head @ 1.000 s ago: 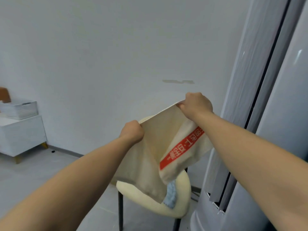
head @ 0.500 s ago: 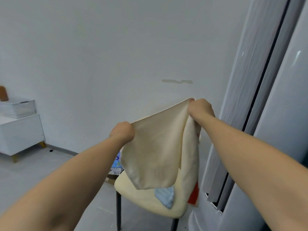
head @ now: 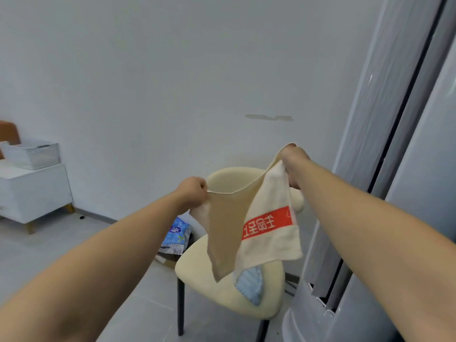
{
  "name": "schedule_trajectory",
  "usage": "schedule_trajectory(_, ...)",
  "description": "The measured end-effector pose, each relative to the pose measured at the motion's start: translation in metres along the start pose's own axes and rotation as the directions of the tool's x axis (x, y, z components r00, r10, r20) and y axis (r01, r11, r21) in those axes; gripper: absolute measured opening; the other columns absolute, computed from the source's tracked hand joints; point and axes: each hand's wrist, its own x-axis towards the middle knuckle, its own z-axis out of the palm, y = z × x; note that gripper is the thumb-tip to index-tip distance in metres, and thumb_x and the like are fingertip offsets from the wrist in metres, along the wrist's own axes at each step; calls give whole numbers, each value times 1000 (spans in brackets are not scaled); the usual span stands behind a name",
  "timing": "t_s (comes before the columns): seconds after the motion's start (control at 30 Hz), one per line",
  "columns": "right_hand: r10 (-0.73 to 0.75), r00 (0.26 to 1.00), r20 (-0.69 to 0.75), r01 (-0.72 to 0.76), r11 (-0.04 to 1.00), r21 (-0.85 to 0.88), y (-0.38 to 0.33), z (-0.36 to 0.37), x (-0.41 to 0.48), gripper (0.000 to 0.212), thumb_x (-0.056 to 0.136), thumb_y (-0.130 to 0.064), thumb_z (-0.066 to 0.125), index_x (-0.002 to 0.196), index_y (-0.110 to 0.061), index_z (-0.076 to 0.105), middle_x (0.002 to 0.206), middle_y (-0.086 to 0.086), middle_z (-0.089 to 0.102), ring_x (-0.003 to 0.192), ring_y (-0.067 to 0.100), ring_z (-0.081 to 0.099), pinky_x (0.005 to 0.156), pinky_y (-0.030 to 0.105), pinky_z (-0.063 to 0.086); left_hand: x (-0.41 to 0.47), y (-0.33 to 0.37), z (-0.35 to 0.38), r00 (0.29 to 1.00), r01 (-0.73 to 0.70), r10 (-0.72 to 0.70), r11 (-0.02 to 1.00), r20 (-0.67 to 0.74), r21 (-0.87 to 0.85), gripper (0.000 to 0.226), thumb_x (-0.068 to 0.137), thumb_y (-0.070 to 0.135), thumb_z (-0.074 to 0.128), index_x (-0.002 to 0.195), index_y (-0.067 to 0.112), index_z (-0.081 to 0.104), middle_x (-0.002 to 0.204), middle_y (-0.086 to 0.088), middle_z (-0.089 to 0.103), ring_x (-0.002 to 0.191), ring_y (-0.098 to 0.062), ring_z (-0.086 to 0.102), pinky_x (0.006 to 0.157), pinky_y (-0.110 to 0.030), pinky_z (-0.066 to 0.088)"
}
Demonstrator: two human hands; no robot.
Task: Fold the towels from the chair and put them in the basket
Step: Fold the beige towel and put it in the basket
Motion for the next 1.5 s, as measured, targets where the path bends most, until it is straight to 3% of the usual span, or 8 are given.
schedule_trajectory(0.3, 99, 993, 62, -116, 910, 397, -2, 12, -19, 14, 84, 6, 50, 85, -4, 60, 94, 18, 61, 90, 40, 63, 74, 53, 61, -30, 52, 24, 991, -66, 95, 958, 90, -278, 41, 92, -3, 41, 97, 10, 80, 100, -5, 72, 91, -21, 66, 75, -31, 55)
schedule_trajectory(0.5, 83, 994, 65, -105, 838, 536, -6, 24, -35, 20, 93, 5, 34, 99, -3, 52, 92, 14, 50, 79, 36, 57, 67, 51, 61, -52, 67, 60, 952, -209, 252, 950, 176, -230, 46, 67, 59, 73, 90, 20, 76, 86, -1, 76, 82, -18, 73, 75, -39, 62)
schedule_trajectory(0.7, 107, 994, 35, -109, 828, 551, -9, 19, -38, 21, 94, 6, 40, 79, -6, 49, 89, 14, 50, 76, 35, 56, 74, 53, 61, -55, 66, 76, 942, -337, 336, 941, 22, 24, 10, 70, 8, 58, 62, 11, 53, 61, -5, 54, 55, -23, 48, 46, -28, 35)
schedule_trajectory(0.97, 107, 986, -125, -114, 992, -51, 34, -22, 8, 13, 76, 9, 66, 85, -1, 66, 96, 24, 69, 70, 39, 71, 50, 52, 59, -32, 63, 25, 956, -286, 284, 838, 76, 465, 18, 80, 4, 52, 71, 6, 66, 70, -11, 59, 73, -28, 58, 61, -30, 44)
schedule_trajectory(1.07, 263, 964, 24, -232, 888, -396, 55, -25, 14, 22, 88, -4, 57, 100, 9, 71, 79, 22, 74, 54, 34, 70, 46, 38, 57, -24, 73, 5, 928, -335, 367, 740, 66, 583, 22, 83, 8, 53, 90, 4, 73, 85, -13, 65, 84, -32, 63, 69, -34, 54)
schedule_trajectory(1.23, 279, 960, 24, -137, 543, -829, 78, -35, -2, 32, 87, -20, 59, 113, -2, 64, 100, 13, 72, 88, 31, 73, 87, 42, 58, -16, 88, -12, 886, -391, 452, 611, 103, 688, 22, 89, 11, 52, 96, 7, 73, 93, -9, 66, 88, -28, 63, 77, -37, 57)
schedule_trajectory(1.37, 349, 934, 72, -140, 546, -826, 91, -35, -2, 48, 103, -15, 47, 143, 10, 38, 131, 24, 59, 120, 36, 63, 102, 43, 51, -14, 82, -17, 888, -397, 440, 583, 136, 709, 24, 90, 9, 52, 99, 12, 74, 94, -6, 66, 88, -26, 64, 79, -40, 59)
schedule_trajectory(1.5, 366, 922, 125, -94, 525, -846, 104, -35, 5, 50, 98, -16, 55, 138, 9, 39, 125, 23, 57, 87, 36, 71, 76, 42, 61, -13, 67, -26, 896, -387, 422, 581, 141, 716, 30, 87, 4, 48, 98, 15, 74, 95, -6, 67, 88, -28, 64, 77, -39, 58)
